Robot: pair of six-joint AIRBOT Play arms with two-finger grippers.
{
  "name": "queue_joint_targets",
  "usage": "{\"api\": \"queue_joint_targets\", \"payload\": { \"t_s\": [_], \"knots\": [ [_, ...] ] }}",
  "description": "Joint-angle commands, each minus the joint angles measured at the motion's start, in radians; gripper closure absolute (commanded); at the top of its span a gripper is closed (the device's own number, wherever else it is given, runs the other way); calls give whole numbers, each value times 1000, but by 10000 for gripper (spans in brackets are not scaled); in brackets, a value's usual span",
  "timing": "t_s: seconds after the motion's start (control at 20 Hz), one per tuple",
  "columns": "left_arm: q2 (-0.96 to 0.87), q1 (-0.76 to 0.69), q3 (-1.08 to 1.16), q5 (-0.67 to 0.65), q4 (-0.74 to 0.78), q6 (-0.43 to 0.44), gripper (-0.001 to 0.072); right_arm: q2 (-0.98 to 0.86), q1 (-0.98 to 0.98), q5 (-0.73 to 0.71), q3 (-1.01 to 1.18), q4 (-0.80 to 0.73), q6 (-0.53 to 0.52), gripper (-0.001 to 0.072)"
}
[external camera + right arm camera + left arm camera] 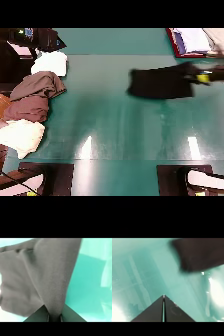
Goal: Fold the shirts.
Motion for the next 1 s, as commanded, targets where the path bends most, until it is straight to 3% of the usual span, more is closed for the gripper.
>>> {"api": "queue_joint_targets", "payload": {
  "t_s": [0.0,0.2,0.35,0.5,0.65,0.9,0.95],
  "knots": [
    [0,-5,0,30,3,-2,687,154,-351,-36,-104,-27,12,691],
    [0,-5,0,64,3,-12,687,230,-636,-33,-201,-27,7,691],
    [0,-5,0,63,3,-12,687,219,-701,-5,-235,-28,-68,692],
    [0,-5,0,41,3,-12,687,191,-714,18,-235,-38,-67,692],
    [0,-5,0,19,3,-11,687,190,-713,53,-221,-203,-53,692],
    [0,-5,0,19,3,-11,687,190,-714,133,-144,-570,78,681],
    [0,-5,0,19,3,-11,687,190,-713,132,-132,-575,78,551]
  ]
}}
